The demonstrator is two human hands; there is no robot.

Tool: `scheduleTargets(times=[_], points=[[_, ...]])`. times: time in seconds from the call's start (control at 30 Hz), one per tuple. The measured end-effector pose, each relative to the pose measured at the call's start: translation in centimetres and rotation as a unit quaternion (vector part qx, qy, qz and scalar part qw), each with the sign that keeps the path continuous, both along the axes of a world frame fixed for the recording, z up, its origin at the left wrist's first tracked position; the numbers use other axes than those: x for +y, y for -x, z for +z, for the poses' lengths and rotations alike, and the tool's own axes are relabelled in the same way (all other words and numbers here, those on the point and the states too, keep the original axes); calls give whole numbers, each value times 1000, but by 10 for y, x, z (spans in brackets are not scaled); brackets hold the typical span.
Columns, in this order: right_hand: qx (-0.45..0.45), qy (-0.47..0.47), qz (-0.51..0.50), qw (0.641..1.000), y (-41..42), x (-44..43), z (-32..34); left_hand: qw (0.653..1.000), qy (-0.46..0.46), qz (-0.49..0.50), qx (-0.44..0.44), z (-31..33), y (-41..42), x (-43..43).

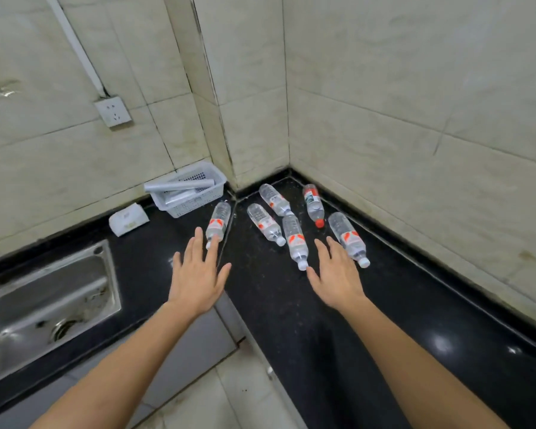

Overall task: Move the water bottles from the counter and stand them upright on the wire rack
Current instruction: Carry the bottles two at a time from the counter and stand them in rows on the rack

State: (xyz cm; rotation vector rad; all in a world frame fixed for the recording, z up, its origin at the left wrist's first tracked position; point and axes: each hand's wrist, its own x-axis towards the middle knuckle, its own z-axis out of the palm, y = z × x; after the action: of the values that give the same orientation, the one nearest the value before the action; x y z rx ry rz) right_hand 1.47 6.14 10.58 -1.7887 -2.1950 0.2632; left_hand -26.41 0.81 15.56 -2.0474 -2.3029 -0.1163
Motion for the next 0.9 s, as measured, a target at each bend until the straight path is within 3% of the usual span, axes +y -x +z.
scheduleTargets(times=[0.17, 0.33, 0.5, 0.63, 0.9], points=[[12, 62, 5, 998, 53, 73, -4, 1000, 9, 22, -6, -11, 55, 66], [2, 126, 0, 992, 97, 140, -35, 995, 93, 20, -20, -55, 107, 147], [4, 187, -55, 981, 134, 197, -74, 981, 178, -3, -73, -111, 147, 239], [-17, 261, -104, 960, 171, 239, -99, 956, 248, 39, -152, -156, 170, 303], [-26, 294, -244, 924, 214, 283, -138, 922, 313, 49, -223, -201, 181, 346]])
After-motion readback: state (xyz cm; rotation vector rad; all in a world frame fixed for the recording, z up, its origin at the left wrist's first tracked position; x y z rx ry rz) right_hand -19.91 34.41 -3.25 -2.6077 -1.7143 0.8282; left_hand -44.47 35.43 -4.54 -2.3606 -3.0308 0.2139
